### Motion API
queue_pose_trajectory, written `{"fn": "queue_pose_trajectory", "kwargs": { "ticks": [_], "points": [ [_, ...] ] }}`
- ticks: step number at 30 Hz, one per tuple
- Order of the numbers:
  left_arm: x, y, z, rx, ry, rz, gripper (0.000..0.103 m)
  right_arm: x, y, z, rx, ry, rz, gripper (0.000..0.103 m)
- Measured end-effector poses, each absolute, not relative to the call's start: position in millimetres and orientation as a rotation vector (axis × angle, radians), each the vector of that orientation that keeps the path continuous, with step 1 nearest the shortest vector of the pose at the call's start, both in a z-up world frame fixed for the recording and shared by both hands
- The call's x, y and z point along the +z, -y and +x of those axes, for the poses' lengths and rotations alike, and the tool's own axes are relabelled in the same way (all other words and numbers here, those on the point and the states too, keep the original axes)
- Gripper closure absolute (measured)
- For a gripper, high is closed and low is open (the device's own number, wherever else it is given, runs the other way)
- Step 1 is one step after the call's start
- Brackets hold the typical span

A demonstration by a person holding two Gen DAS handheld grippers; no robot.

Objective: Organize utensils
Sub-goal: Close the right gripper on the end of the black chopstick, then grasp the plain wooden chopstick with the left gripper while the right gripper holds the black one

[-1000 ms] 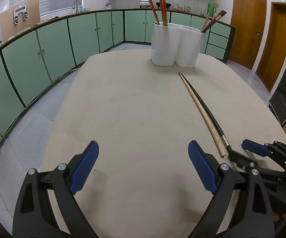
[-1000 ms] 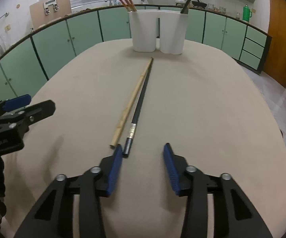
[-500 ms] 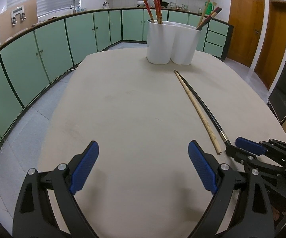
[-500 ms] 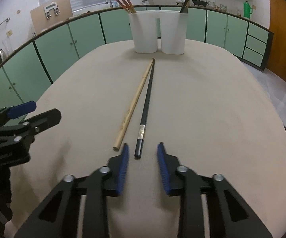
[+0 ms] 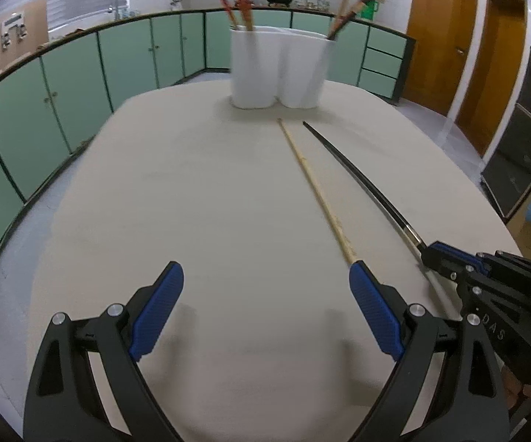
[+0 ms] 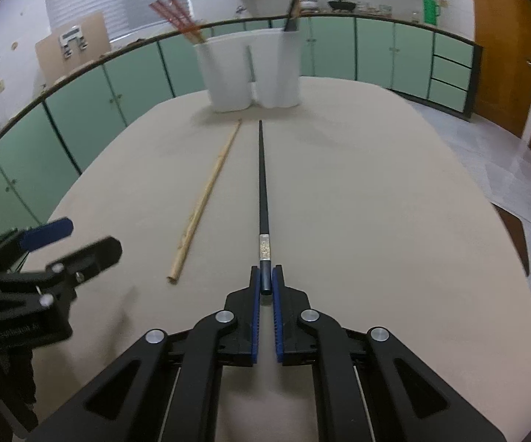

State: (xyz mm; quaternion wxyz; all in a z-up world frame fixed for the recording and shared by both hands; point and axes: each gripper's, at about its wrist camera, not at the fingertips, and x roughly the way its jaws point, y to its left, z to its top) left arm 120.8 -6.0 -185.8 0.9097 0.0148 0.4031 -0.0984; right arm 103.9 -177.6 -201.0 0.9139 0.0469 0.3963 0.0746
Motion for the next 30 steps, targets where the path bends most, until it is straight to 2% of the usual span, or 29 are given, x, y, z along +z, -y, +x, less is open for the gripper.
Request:
{"fn": "queue_pose_trajectory", "kwargs": {
  "ticks": [10, 13, 16, 21, 30],
  "points": [
    [-207.3, 47.4, 133.3, -0.215, -0.907, 0.039, 0.031, -201.3, 212.5, 103.6, 0.117, -0.808, 0.153, 0.097],
    [-206.7, 53.6, 135.4, -0.209, -0.906, 0.052, 0.039, -202.3, 215.4, 103.6, 0.118, -0.808, 0.162, 0.097],
    [-206.0, 57.5, 137.2, -0.208, -0.903, 0.064, 0.055, -202.5, 215.8, 103.7, 0.122, -0.808, 0.170, 0.097],
    [-204.5, 62.3, 136.9, -0.225, -0.895, 0.062, 0.093, -202.5, 214.2, 104.0, 0.128, -0.809, 0.173, 0.097],
    [-197.9, 59.5, 133.6, -0.227, -0.880, 0.035, 0.097, -192.6, 213.3, 99.6, 0.127, -0.782, 0.159, 0.097]
  ]
}}
